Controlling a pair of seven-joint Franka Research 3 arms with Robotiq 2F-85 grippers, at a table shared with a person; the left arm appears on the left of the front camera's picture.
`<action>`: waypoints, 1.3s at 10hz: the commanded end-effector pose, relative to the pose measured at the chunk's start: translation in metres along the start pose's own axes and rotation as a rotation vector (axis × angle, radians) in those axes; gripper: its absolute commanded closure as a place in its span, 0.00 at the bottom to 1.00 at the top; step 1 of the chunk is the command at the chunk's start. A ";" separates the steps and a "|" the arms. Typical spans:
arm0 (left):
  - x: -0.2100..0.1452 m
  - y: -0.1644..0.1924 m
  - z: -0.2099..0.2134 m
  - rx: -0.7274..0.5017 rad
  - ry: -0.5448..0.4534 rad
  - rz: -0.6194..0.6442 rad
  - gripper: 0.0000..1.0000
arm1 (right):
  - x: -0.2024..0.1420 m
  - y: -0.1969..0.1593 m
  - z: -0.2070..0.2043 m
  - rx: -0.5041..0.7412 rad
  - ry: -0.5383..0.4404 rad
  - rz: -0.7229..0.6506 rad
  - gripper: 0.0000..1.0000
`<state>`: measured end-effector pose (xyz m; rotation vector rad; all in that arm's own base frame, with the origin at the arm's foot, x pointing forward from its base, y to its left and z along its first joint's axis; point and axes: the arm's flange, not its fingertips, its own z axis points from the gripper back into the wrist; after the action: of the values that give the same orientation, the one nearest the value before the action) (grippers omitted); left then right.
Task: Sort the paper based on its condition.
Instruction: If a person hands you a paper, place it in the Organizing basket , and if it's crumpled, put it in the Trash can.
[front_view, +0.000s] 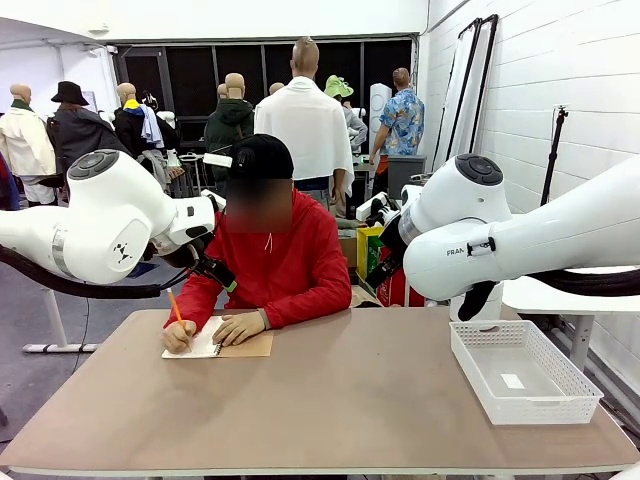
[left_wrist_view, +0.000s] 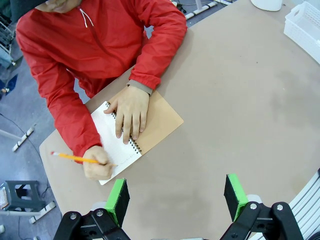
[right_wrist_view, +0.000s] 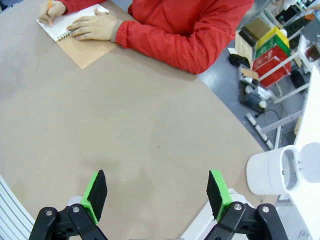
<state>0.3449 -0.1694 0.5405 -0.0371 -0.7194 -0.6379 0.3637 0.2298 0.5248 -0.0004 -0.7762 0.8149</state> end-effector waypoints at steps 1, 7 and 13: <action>0.000 0.000 0.000 -0.004 0.000 0.000 0.00 | 0.000 0.000 0.000 0.000 -0.001 0.000 0.00; 0.000 0.000 0.000 -0.004 0.000 0.000 0.00 | 0.000 0.000 0.000 0.000 -0.001 0.000 0.00; 0.000 0.000 0.000 -0.004 0.000 0.000 0.00 | 0.000 0.000 0.000 0.000 -0.001 0.000 0.00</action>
<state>0.3449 -0.1694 0.5405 -0.0371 -0.7194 -0.6379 0.3637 0.2298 0.5248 -0.0004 -0.7762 0.8149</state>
